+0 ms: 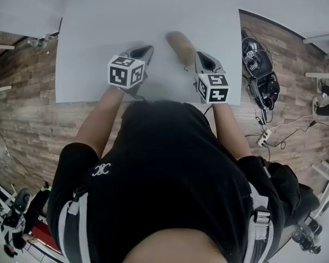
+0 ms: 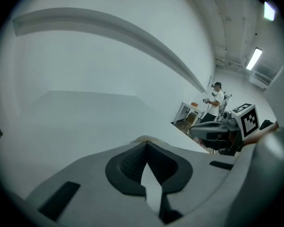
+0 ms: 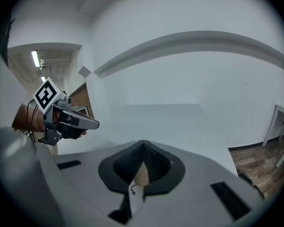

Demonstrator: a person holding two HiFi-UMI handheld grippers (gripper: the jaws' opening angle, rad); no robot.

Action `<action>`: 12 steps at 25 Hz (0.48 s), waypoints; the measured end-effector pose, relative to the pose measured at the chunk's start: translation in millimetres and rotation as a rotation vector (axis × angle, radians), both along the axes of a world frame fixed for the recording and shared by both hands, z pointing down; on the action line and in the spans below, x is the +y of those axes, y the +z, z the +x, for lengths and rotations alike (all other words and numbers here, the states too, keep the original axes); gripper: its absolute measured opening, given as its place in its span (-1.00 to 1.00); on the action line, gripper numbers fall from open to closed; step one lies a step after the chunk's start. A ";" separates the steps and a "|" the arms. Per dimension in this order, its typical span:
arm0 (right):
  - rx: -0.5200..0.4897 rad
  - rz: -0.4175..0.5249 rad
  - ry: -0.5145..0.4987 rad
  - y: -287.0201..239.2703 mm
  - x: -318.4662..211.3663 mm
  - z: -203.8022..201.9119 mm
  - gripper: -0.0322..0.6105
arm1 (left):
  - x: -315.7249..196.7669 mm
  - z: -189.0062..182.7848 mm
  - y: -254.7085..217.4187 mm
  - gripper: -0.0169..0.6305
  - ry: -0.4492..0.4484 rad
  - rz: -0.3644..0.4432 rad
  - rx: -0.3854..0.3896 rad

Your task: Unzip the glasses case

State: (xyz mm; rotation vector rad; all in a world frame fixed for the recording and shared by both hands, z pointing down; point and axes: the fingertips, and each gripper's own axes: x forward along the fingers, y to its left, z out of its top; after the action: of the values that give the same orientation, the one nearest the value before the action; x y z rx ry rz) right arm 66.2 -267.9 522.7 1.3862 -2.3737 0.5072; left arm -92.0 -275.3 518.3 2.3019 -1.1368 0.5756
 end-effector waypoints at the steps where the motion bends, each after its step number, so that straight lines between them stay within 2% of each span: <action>1: -0.016 0.001 0.004 -1.9 0.8 4.3 -0.86 | 0.3 4.9 0.5 -0.95 0.006 0.001 -0.006; 5: -0.074 0.004 0.009 -6.8 5.2 27.9 -0.86 | 1.5 30.5 -0.6 -0.94 -0.004 0.009 -0.003; 12: -0.101 0.002 -0.002 -2.9 8.2 69.6 -0.86 | 10.8 62.9 -0.7 -0.94 -0.071 0.003 -0.003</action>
State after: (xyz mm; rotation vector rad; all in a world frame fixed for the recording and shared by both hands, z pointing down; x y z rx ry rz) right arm 135.8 -259.7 519.9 1.3899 -2.4547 0.5876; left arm -29.1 -264.5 517.6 2.2540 -1.2161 0.5515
